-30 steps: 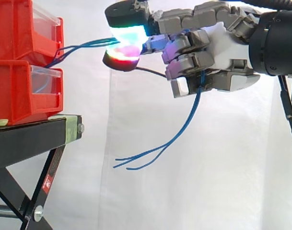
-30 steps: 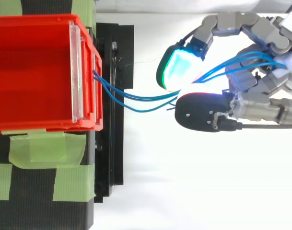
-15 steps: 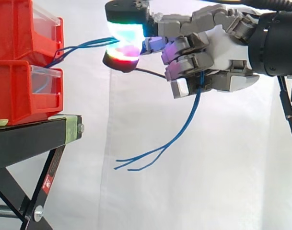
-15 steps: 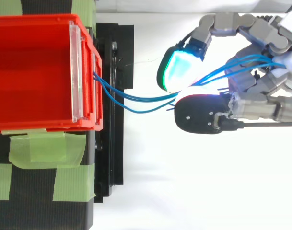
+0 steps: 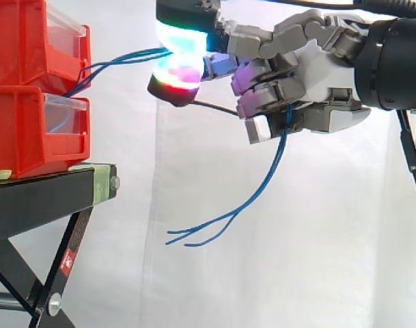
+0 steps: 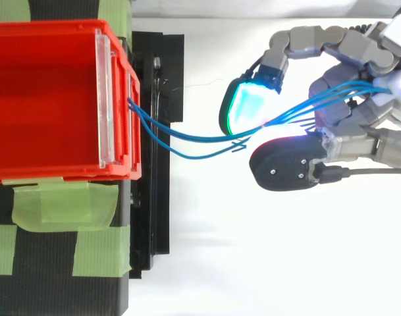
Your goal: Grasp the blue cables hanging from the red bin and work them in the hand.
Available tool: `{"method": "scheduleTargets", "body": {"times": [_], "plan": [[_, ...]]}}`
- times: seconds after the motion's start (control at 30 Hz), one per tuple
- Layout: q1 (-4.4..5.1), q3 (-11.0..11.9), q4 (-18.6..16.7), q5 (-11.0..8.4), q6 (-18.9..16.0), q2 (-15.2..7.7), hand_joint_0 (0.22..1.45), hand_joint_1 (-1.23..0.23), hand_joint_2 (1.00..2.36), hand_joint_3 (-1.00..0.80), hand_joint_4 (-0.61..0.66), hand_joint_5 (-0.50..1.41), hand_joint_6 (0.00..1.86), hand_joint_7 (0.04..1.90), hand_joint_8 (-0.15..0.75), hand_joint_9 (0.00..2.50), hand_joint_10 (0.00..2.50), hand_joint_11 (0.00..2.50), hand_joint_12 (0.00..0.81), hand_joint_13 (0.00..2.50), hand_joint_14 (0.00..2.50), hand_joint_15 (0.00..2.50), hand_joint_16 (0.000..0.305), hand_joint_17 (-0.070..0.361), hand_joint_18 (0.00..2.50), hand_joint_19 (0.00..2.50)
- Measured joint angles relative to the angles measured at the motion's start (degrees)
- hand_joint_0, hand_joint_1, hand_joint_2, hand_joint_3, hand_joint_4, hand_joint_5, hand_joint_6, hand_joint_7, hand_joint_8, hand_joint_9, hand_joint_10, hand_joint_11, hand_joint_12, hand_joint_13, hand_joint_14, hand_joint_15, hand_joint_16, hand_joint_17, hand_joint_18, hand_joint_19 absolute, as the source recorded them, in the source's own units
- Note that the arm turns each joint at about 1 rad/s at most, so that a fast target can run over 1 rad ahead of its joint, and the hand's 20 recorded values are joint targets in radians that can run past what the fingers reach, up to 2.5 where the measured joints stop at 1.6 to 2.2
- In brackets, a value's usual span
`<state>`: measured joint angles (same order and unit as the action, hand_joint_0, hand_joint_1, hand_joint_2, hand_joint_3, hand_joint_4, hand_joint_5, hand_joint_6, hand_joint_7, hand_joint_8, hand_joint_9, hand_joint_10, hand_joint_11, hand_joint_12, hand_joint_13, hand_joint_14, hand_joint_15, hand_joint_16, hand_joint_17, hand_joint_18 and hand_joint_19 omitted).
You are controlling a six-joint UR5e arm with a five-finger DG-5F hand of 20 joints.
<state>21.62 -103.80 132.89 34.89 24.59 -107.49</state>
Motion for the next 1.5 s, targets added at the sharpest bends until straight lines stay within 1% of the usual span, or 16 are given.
{"method": "scheduleTargets", "body": {"times": [0.2, 0.33, 0.4, 0.47, 0.63, 0.73, 0.83, 0.93, 1.03, 1.1, 1.17, 1.23, 1.3, 1.33, 1.37, 1.5], "plan": [[0.0, 0.0, 0.07, -0.07, 0.41, 0.0, 0.82, -0.64, 1.0, -0.95, 0.23, 0.23, 0.48, 1.28, 0.58, 1.71, 2.5, 2.5, 0.706, 2.1, 2.5, 2.15, 0.21, 0.158, 2.5, 0.77], [-0.01, 0.0, 0.08, -0.7, 0.95, 0.0, 0.81, -0.64, 1.0, -0.98, 0.22, 0.25, 0.45, 1.3, 0.58, 1.71, 2.5, 2.5, 0.706, 2.1, 2.5, 2.15, 0.21, 0.158, 2.5, 0.77], [-0.05, 0.0, 0.09, -1.47, 1.32, 0.0, 0.82, -0.64, 1.0, -0.98, 0.22, 0.25, 0.45, 1.31, 0.58, 1.71, 2.5, 2.5, 0.706, 2.1, 2.5, 2.15, 0.21, 0.158, 2.5, 0.77], [-0.09, 0.0, 0.05, -2.67, 2.0, 0.0, 0.82, -0.64, 1.0, -0.97, 0.22, 0.26, 0.45, 1.3, 0.58, 1.71, 2.5, 2.5, 0.706, 2.1, 2.5, 2.15, 0.21, 0.158, 2.5, 0.77], [-0.36, 0.0, -0.88, -6.4, 4.61, -0.01, 0.83, -0.64, 1.0, -0.97, 0.22, 0.27, 0.44, 1.31, 0.58, 1.71, 2.5, 2.5, 0.706, 2.1, 2.5, 2.15, 0.21, 0.158, 2.5, 0.77], [-0.51, 0.0, -1.76, -7.99, 6.05, -0.01, 0.83, -0.64, 1.0, -0.97, 0.22, 0.28, 0.44, 1.32, 0.58, 1.71, 2.5, 2.5, 0.706, 2.1, 2.5, 2.15, 0.21, 0.158, 2.5, 0.77], [-0.7, 0.0, -2.77, -8.99, 7.63, -0.02, 0.84, -0.65, 1.0, -0.96, 0.22, 0.28, 0.44, 1.32, 0.58, 1.71, 2.5, 2.5, 0.706, 2.1, 2.5, 2.15, 0.21, 0.158, 2.5, 0.77], [-0.9, 0.0, -3.99, -9.42, 9.17, -0.02, 0.88, -0.66, 1.01, -0.86, 0.21, 0.28, 0.43, 1.32, 0.58, 1.71, 2.5, 2.5, 0.706, 2.1, 2.5, 2.15, 0.21, 0.158, 2.5, 0.77], [-1.09, 0.0, -5.25, -9.42, 10.35, -0.02, 0.9, -0.66, 1.01, -0.77, 0.21, 0.28, 0.43, 1.32, 0.58, 1.71, 2.5, 2.5, 0.706, 2.1, 2.5, 2.15, 0.21, 0.158, 2.5, 0.77], [-1.17, 0.0, -6.01, -9.37, 11.02, -0.01, 0.9, -0.66, 1.01, -0.74, 0.22, 0.28, 0.42, 1.32, 0.58, 1.71, 2.5, 2.5, 0.706, 2.1, 2.5, 2.15, 0.21, 0.158, 2.5, 0.77], [-1.2, 0.0, -6.59, -9.31, 11.59, -0.01, 0.91, -0.66, 1.01, -0.72, 0.22, 0.26, 0.36, 1.32, 0.58, 1.71, 2.5, 2.5, 0.706, 2.1, 2.5, 2.15, 0.21, 0.158, 2.5, 0.77], [-1.21, 0.01, -7.02, -9.27, 11.97, -0.01, 0.92, -0.66, 1.01, -0.67, 0.2, 0.25, 0.25, 1.32, 0.58, 1.71, 2.5, 2.5, 0.706, 2.1, 2.5, 2.15, 0.21, 0.158, 2.5, 0.77], [-1.22, 0.04, -7.41, -9.25, 12.19, -0.01, 0.93, -0.66, 1.02, -0.63, 0.22, 0.26, 0.17, 1.31, 0.58, 1.71, 2.5, 2.5, 0.706, 2.1, 2.5, 2.15, 0.21, 0.158, 2.5, 0.77], [-1.22, 0.11, -7.67, -9.24, 12.36, 0.0, 0.94, -0.66, 1.02, -0.62, 0.22, 0.28, 0.05, 1.36, 0.58, 1.71, 2.5, 2.5, 0.706, 2.1, 2.5, 2.15, 0.21, 0.158, 2.5, 0.77], [-1.22, 0.2, -7.83, -9.24, 12.49, 0.0, 0.94, -0.65, 1.02, -0.64, 0.23, 0.28, 0.01, 1.36, 0.58, 1.71, 2.5, 2.5, 0.706, 2.1, 2.5, 2.15, 0.21, 0.158, 2.5, 0.77], [-1.23, 0.61, -8.2, -9.18, 13.06, 0.0, 0.91, -0.64, 1.01, -0.78, 0.24, 0.26, 0.0, 1.31, 0.58, 1.71, 2.5, 2.5, 0.706, 2.1, 2.5, 2.15, 0.21, 0.158, 2.5, 0.77]]}}
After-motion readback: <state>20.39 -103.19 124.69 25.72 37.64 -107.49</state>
